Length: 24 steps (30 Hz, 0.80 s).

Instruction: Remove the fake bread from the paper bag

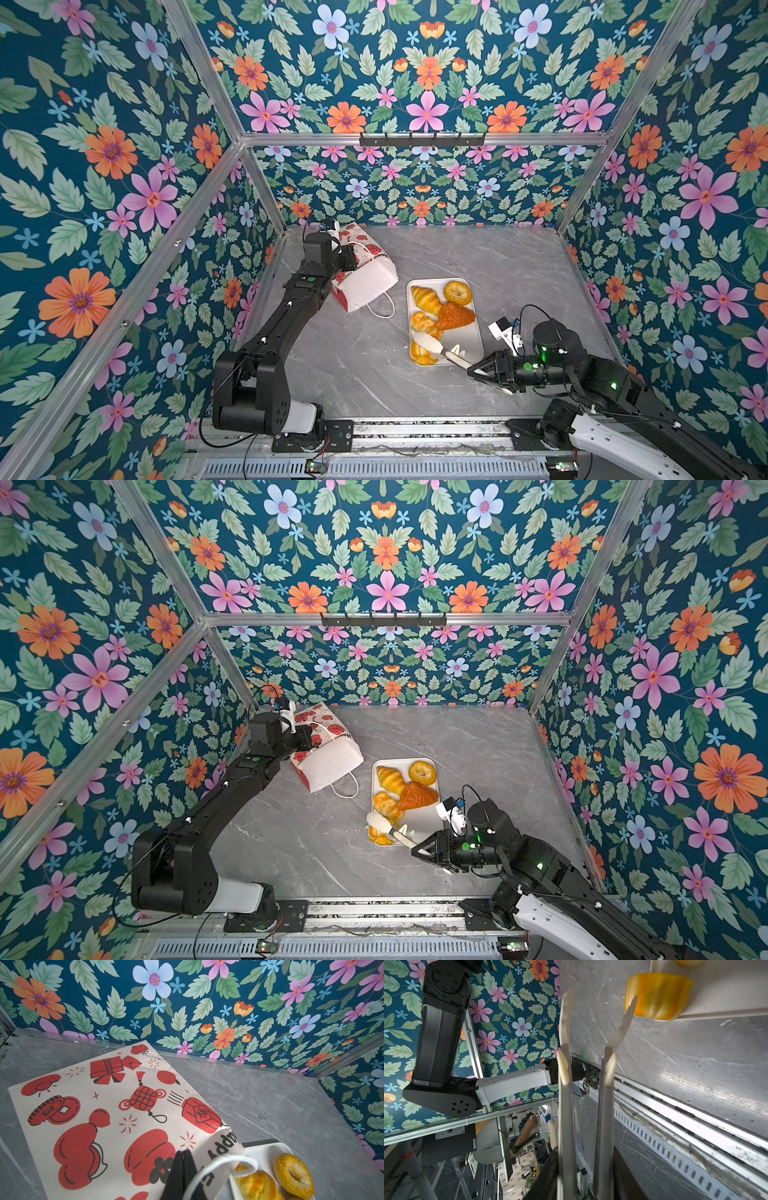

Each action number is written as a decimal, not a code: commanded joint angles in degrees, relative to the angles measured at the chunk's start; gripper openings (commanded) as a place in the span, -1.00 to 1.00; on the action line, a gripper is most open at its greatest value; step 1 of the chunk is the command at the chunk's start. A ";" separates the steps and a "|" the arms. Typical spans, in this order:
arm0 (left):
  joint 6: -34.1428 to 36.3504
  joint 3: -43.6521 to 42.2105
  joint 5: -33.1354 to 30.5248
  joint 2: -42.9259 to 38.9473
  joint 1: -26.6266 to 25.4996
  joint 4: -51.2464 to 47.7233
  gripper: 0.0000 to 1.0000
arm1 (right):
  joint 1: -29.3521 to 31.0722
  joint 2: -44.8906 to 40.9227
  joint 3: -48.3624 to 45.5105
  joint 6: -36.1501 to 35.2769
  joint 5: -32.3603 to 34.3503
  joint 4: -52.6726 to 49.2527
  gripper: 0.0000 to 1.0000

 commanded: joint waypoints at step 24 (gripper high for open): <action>0.52 0.13 -0.04 0.04 0.09 0.70 -1.00 | 19.11 25.33 27.98 -26.50 34.12 -34.56 -0.28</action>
